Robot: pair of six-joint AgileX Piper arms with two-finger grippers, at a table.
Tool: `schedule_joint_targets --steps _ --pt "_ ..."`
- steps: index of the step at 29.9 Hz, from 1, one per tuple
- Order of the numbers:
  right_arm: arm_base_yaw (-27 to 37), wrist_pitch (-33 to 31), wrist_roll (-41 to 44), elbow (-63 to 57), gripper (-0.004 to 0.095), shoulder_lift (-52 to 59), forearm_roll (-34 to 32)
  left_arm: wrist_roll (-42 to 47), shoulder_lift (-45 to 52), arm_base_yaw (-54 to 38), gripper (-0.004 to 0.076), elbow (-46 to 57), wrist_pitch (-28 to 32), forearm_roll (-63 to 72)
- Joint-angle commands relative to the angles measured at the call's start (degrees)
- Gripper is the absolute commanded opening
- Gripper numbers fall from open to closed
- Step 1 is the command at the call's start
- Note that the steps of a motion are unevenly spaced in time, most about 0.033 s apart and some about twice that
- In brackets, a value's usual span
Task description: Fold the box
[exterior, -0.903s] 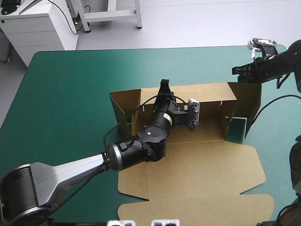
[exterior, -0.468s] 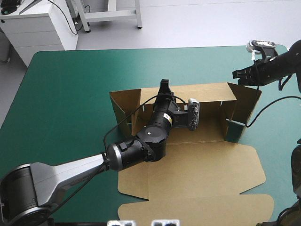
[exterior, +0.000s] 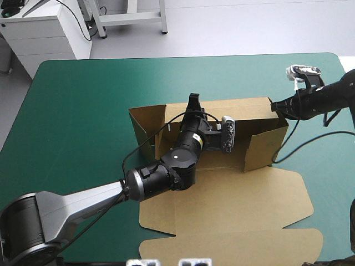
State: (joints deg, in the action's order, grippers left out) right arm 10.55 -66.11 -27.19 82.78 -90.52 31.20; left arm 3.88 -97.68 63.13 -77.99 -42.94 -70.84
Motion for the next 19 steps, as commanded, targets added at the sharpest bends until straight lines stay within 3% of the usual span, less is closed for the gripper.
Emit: schedule_joint_targets --steps 1,8,12,19 --pt "0.3 2.87 -2.28 -2.71 -0.002 4.11 3.46 0.47 2.85 0.46 -0.0008 -1.69 -0.21 -3.07" --pt "0.3 10.68 -8.79 -13.65 -0.002 9.81 11.27 0.47 2.85 0.46 -0.0008 -1.69 -0.12 -2.97" --pt "0.3 12.66 -11.86 -17.82 -0.002 11.46 14.92 0.47 2.85 0.46 -0.0008 -1.69 -0.12 -2.97" --pt "0.2 13.52 -22.48 -25.09 -0.0018 12.88 28.26 0.47 2.85 0.46 -0.0008 -1.69 -0.12 -2.97"
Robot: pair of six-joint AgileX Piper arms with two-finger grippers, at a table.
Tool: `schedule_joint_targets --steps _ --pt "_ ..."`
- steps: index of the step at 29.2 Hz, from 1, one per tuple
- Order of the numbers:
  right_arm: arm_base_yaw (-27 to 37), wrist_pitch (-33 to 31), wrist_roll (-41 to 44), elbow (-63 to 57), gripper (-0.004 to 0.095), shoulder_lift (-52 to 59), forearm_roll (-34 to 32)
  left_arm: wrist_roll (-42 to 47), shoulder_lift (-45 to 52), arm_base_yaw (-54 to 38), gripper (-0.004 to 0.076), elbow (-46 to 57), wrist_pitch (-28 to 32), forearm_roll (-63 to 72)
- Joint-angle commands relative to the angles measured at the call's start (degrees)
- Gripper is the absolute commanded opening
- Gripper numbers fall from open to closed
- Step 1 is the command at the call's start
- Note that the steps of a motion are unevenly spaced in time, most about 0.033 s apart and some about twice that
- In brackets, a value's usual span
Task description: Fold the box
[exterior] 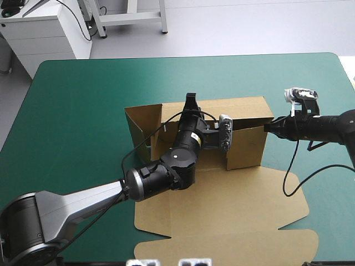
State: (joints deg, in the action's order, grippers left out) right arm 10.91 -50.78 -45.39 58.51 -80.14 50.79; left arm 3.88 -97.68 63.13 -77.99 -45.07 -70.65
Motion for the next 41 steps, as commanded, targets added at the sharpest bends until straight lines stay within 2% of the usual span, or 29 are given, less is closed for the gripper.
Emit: schedule_joint_targets --steps 1,14,37,40,41 --pt "-0.16 -1.81 -5.31 -1.77 -0.0018 2.63 9.67 0.47 2.85 0.46 -0.0008 -1.69 2.01 -3.16" --pt "-0.16 -4.15 -16.4 -8.19 -0.0018 3.98 19.41 0.47 2.85 0.46 -0.0008 -1.69 2.99 -3.16" --pt "-0.16 -3.61 -16.4 -8.08 -0.0017 4.22 18.59 0.72 2.85 0.46 -0.0008 -1.69 2.79 -3.16" --pt "-0.16 -0.34 -13.73 -7.41 -0.0017 5.51 15.43 0.72 2.85 0.46 -0.0008 -1.69 2.2 -3.16" --pt "-0.16 2.04 -10.72 -6.33 -0.0018 6.93 11.87 0.72 2.85 0.46 -0.0008 -1.69 1.93 -3.16"
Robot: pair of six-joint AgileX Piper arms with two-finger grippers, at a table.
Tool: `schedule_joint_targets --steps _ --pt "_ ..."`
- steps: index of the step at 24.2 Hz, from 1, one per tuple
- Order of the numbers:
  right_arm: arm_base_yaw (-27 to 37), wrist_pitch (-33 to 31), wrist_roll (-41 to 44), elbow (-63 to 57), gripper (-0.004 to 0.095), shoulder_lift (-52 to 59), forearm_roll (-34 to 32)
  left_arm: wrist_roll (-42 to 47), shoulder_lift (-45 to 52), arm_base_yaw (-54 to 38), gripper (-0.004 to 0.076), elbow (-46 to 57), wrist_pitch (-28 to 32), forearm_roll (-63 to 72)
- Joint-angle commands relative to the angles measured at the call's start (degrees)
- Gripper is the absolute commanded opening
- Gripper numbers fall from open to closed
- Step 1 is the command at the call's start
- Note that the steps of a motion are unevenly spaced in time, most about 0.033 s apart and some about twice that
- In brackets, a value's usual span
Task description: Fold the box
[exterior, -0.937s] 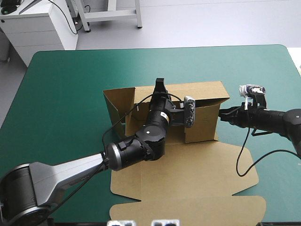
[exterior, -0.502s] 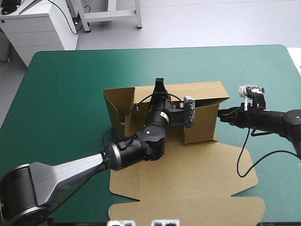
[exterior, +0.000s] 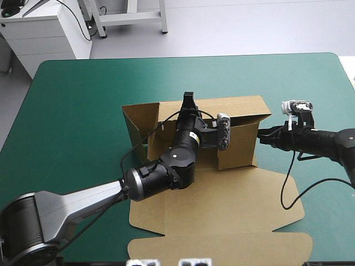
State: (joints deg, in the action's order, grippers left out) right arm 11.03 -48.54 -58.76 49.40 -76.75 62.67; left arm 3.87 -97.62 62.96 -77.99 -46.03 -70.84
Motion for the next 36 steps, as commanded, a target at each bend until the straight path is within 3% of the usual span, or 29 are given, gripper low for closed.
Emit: schedule_joint_targets --steps 1,11,19,23,36 --pt "-0.28 0.79 3.89 3.49 -0.0018 4.17 -1.49 0.6 2.8 0.62 -0.0008 -1.69 2.75 -2.96" --pt "-0.28 8.44 22.83 14.9 -0.0018 11.4 -23.71 0.6 2.8 0.62 -0.0008 -1.69 2.75 -2.96" --pt "-0.28 6.27 33.86 26.69 -0.002 10.02 -36.59 0.48 2.8 0.62 -0.0008 -1.69 2.75 -0.73" --pt "-0.28 1.3 33.86 26.58 -0.002 6.02 -36.17 0.25 2.8 0.62 -0.0008 -1.69 3.38 -0.34" --pt "-0.28 -4.69 27.53 24.91 -0.002 -2.71 -27.24 0.25 2.8 0.62 -0.0008 -1.69 3.58 0.26"
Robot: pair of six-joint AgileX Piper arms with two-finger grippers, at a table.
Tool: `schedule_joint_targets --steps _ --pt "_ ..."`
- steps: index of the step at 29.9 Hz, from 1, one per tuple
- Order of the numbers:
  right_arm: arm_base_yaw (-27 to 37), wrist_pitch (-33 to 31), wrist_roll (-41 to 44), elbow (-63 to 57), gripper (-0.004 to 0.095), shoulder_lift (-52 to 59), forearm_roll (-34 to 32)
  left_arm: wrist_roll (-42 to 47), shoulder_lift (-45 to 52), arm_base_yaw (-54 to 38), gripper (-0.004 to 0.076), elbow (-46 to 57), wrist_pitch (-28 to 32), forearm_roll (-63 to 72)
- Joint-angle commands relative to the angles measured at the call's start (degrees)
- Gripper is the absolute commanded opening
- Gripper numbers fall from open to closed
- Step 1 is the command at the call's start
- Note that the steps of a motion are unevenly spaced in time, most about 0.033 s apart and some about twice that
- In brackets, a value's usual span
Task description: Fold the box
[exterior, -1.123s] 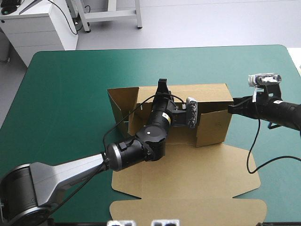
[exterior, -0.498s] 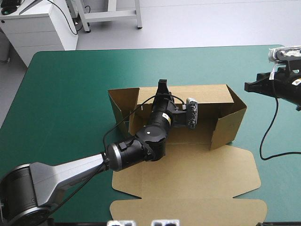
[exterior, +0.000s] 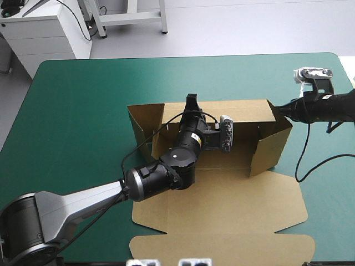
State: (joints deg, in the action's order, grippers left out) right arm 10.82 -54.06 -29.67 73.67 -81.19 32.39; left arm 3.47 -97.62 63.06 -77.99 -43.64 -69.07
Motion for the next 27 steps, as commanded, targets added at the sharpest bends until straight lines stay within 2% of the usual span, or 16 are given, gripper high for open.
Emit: schedule_joint_targets --steps 1,4,13,16,20,24,27 --pt "-0.07 0.83 -1.79 -0.18 -0.002 1.97 3.04 0.65 2.8 0.52 -0.0008 -1.69 1.19 -1.51" --pt "-0.07 1.37 -3.27 -3.6 -0.002 2.91 3.33 0.65 2.8 0.52 -0.0008 -1.69 1.07 -1.36" --pt "-0.07 8.12 -9.39 -14.31 -0.002 9.66 4.63 0.65 2.8 0.52 -0.0008 -1.69 0.94 -1.07" --pt "-0.07 8.27 -14.24 -15.74 -0.002 11.33 4.4 0.65 2.8 0.52 -0.0008 -1.69 0.94 -1.07" --pt "-0.07 7.79 -16.62 -15.9 -0.0007 12.0 2.92 0.65 2.8 0.52 -0.0008 -1.69 0.94 -1.07" --pt "-0.07 6.41 -16.62 -15.9 0.0107 12.0 -1.12 0.65 2.8 0.52 -0.0008 -1.69 0.94 -1.07" --pt "-0.07 5.46 -18.38 -15.9 0.0282 12.0 -3.03 0.44 2.8 0.52 -0.0008 -1.69 0.94 -1.07"
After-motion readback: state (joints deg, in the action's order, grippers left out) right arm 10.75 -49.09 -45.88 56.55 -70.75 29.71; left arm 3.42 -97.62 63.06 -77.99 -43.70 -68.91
